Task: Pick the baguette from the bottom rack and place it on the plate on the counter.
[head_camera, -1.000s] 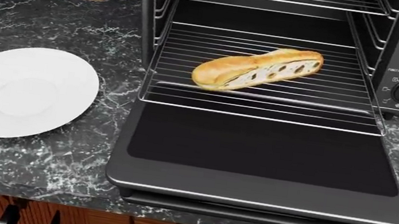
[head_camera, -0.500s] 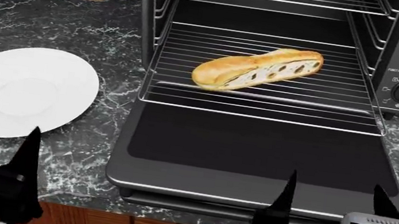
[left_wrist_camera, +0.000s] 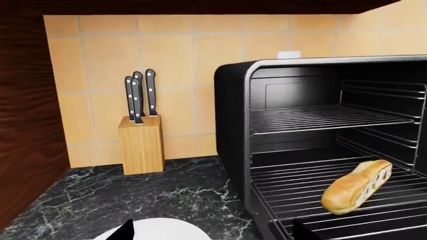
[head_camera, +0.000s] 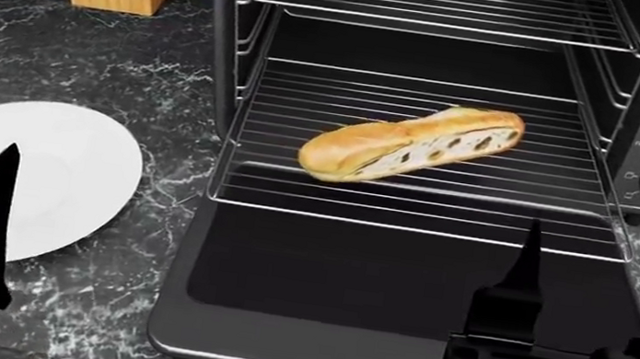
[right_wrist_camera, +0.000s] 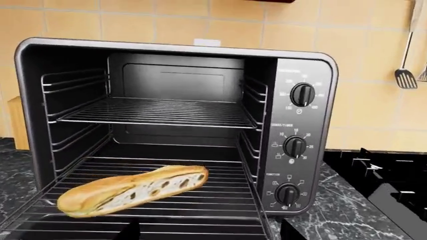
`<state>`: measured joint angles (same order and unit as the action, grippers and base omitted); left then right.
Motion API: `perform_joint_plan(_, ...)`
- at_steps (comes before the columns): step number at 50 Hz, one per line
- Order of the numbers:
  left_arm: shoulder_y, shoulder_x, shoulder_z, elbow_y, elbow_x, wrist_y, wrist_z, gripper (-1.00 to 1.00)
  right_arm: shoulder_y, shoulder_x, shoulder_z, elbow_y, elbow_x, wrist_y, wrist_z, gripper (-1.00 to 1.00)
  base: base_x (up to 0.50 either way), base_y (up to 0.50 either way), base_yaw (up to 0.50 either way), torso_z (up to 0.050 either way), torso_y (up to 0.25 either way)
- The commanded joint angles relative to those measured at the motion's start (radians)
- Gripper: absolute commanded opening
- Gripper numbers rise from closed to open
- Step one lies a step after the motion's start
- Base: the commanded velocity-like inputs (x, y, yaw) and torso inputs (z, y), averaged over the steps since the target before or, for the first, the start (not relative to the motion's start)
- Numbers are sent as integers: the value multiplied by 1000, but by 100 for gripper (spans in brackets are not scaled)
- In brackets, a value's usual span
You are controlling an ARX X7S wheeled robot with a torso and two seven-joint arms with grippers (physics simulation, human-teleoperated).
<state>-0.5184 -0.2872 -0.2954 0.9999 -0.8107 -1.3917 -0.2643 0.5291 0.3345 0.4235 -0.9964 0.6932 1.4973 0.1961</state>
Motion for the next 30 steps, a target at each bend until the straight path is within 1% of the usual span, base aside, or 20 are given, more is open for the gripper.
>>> perform_joint_plan(1,-19,-9,-31,1,-45,-32,-19,100,44,16,72,-5,140,64,70,100,219,0,0,0,0)
perform_joint_plan(11,-5,-21,3,-21,-26,25,-39,100,32,32,78,11,202,47,110,100,220,0,0,0,0)
perform_joint_plan(15,-2,-28,12,-34,-34,30,-35,100,60,56,116,15,294,68,166,100,146,0,0,0,0)
perform_joint_plan(19,-21,-20,41,-58,-62,15,-22,100,56,81,117,46,376,64,222,100,0,0,0,0,0)
perform_joint_plan(20,-36,-6,49,-81,-77,30,0,100,55,90,114,50,378,55,228,100,0,0,0,0,0)
perform_joint_plan(22,-86,-5,128,-133,-42,51,9,100,60,99,109,57,394,55,244,100,0,0,0,0,0)
perform_joint_plan(24,-145,-2,179,-156,-57,47,39,100,65,109,112,62,421,56,262,100,0,0,0,0,0)
perform_joint_plan(25,-183,6,222,-175,-50,62,56,100,64,117,111,66,426,51,265,100,0,0,0,0,0)
perform_joint_plan(26,-214,33,228,-222,-64,43,56,100,62,121,116,76,432,48,269,100,0,0,0,0,0)
perform_joint_plan(27,-231,36,275,-253,-35,59,58,100,58,125,107,82,425,38,270,100,0,0,0,0,0)
perform_joint_plan(29,-257,54,303,-287,-25,72,64,100,48,128,105,80,431,31,275,100,0,0,0,0,0)
perform_joint_plan(30,-283,86,289,-323,-47,58,63,100,31,136,90,83,414,11,265,100,0,0,0,0,0)
